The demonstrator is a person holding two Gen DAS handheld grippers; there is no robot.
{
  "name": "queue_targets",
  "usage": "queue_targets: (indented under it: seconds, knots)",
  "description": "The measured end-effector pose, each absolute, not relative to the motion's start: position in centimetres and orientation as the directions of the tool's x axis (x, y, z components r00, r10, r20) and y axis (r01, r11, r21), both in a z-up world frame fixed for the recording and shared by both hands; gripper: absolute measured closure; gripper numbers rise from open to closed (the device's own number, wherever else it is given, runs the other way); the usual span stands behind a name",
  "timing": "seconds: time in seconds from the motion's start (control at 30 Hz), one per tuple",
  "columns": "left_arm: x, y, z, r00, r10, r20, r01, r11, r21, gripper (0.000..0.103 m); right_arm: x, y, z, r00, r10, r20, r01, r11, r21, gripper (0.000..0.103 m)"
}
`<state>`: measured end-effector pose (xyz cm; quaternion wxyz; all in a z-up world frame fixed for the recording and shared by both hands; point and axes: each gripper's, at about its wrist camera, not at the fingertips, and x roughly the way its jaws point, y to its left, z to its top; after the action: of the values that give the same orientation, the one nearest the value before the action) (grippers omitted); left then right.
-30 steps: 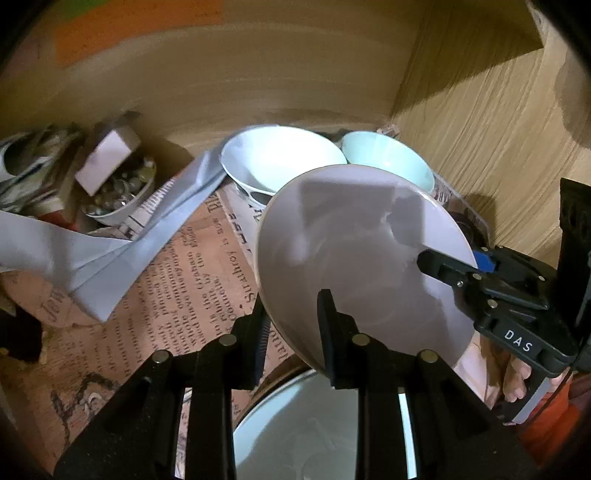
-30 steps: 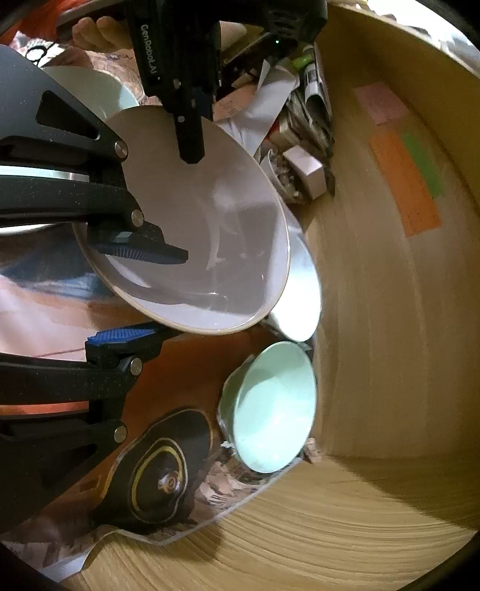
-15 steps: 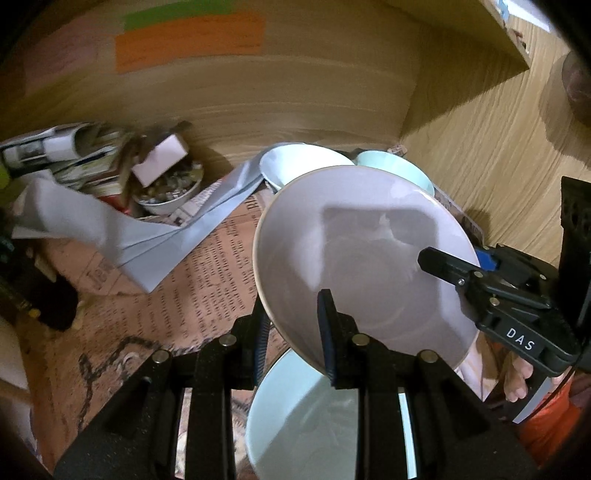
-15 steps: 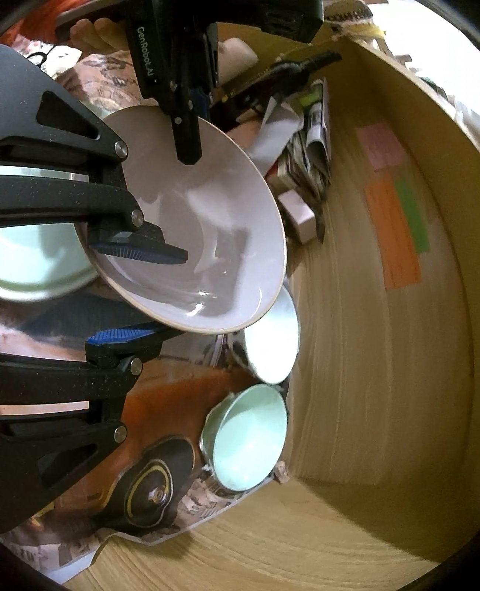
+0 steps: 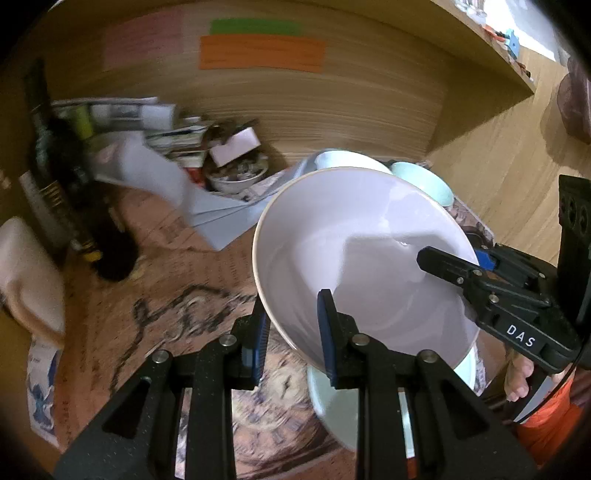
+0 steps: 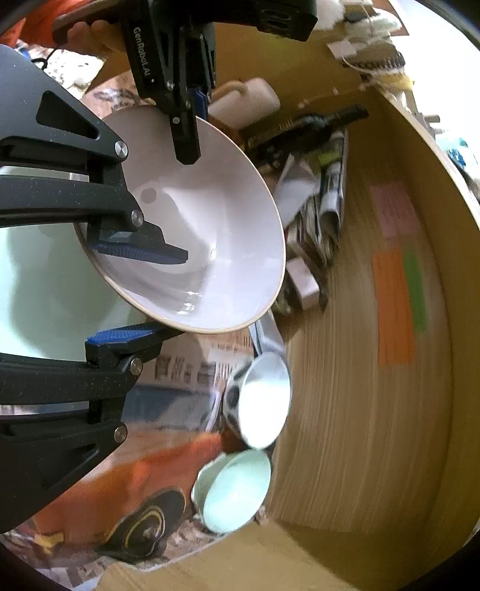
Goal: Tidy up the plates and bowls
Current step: 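Lift the grey bowl and carry it over the plate stack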
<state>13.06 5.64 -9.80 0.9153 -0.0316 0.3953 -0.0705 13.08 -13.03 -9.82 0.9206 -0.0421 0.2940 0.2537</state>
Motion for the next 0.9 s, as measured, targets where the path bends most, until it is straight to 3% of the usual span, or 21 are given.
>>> queue_targets:
  seconds: [0.4,0.9]
  knots:
    - [8.3,9.9,-11.0,0.688,-0.077,-0.721,-0.005,0.994,-0.111,0.078,11.1,-7.8,-11.0,0.631,0.497,-0.596,-0.585,0.809,0.056,0.075]
    - [5.7,14.1,-13.6,0.663,-0.024,-0.748,-0.109,0.986,-0.128,0.078,11.4,-1.9,-13.9,0.518,0.49,-0.701,-0.653,0.756,0.045,0.075]
